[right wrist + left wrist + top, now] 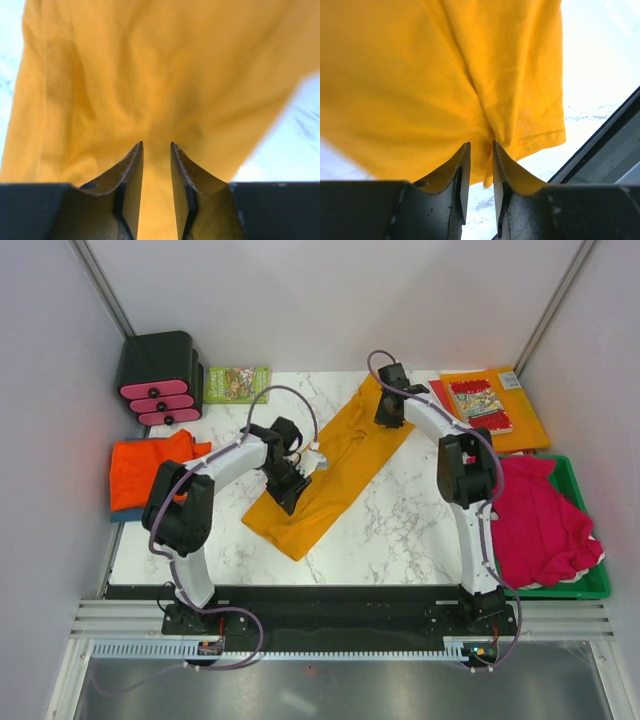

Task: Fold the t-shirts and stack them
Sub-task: Rotate the tshirt 90 degrees, then grab the bottom of the folded rectangular tshirt with both arms

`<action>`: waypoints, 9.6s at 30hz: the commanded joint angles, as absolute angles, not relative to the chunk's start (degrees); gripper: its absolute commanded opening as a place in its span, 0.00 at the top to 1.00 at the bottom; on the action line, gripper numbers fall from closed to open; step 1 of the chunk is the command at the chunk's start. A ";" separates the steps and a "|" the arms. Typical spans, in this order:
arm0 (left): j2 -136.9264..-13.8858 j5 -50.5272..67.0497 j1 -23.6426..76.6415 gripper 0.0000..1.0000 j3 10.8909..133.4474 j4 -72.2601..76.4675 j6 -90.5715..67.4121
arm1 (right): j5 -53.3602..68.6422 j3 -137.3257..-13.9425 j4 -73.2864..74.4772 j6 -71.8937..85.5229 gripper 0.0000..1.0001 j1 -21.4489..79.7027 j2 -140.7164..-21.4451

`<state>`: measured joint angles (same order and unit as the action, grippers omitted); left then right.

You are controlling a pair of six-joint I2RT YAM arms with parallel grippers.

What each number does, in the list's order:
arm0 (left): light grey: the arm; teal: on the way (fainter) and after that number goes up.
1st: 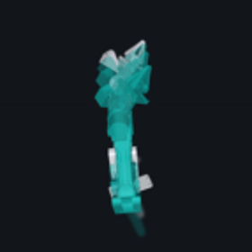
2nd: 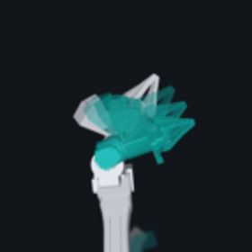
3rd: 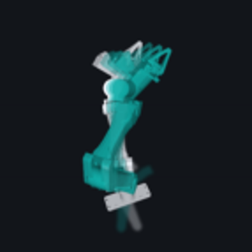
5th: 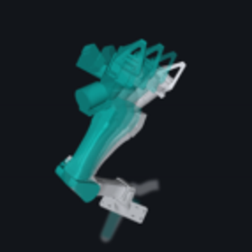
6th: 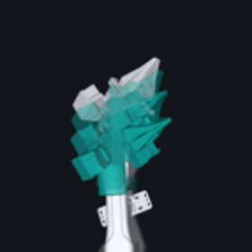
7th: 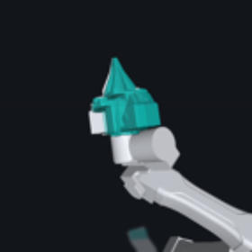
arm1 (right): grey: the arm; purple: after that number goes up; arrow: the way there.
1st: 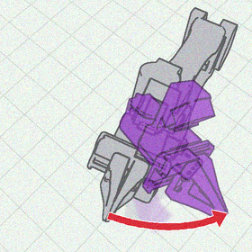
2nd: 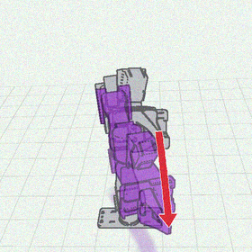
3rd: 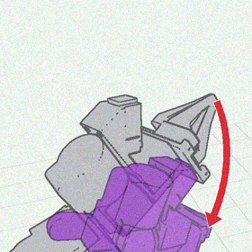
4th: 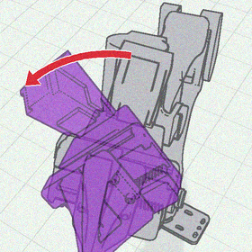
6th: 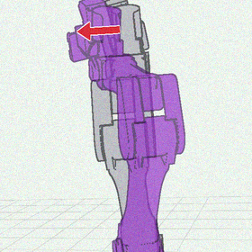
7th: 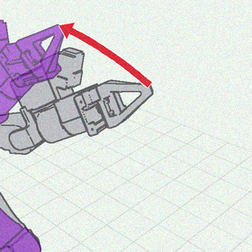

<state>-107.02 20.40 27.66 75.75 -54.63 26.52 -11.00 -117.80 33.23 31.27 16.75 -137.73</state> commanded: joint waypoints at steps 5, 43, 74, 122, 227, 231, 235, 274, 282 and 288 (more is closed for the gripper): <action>-93.60 23.50 17.76 0.67 82.44 -44.85 19.79 | -15.02 -100.83 24.35 32.08 0.61 16.96 -112.07; -109.34 9.75 23.81 0.75 68.39 -55.10 25.93 | -19.97 -123.46 42.01 32.87 0.81 15.21 -143.52; -91.69 16.95 24.97 0.69 74.80 -51.44 17.24 | -8.88 -99.48 25.41 29.01 0.46 16.96 -108.93; -84.81 15.21 19.69 0.76 64.78 -40.08 14.41 | -27.24 -35.42 28.28 69.69 0.98 64.42 -80.33; -67.08 5.86 17.35 0.00 36.64 -10.04 -46.57 | -57.83 -44.74 23.81 35.15 0.36 55.81 -59.86; -57.60 18.69 20.98 0.00 28.28 7.94 -49.76 | -57.75 -44.83 27.41 39.36 0.36 55.90 -56.96; -59.14 -10.75 39.78 0.00 46.64 -22.18 -37.72 | -58.44 -43.86 30.67 41.92 0.36 55.99 -54.94; -67.14 -11.87 55.55 0.22 38.67 -35.78 -59.95 | -55.99 -41.04 32.61 47.81 0.37 57.21 -61.17; -73.39 -8.00 55.46 0.31 37.18 -34.46 -56.61 | -55.37 -41.22 33.57 51.67 0.37 60.64 -62.49; -74.97 -8.79 55.37 0.46 35.16 -31.73 -55.90 | -55.19 -40.69 34.01 55.01 0.38 63.10 -64.07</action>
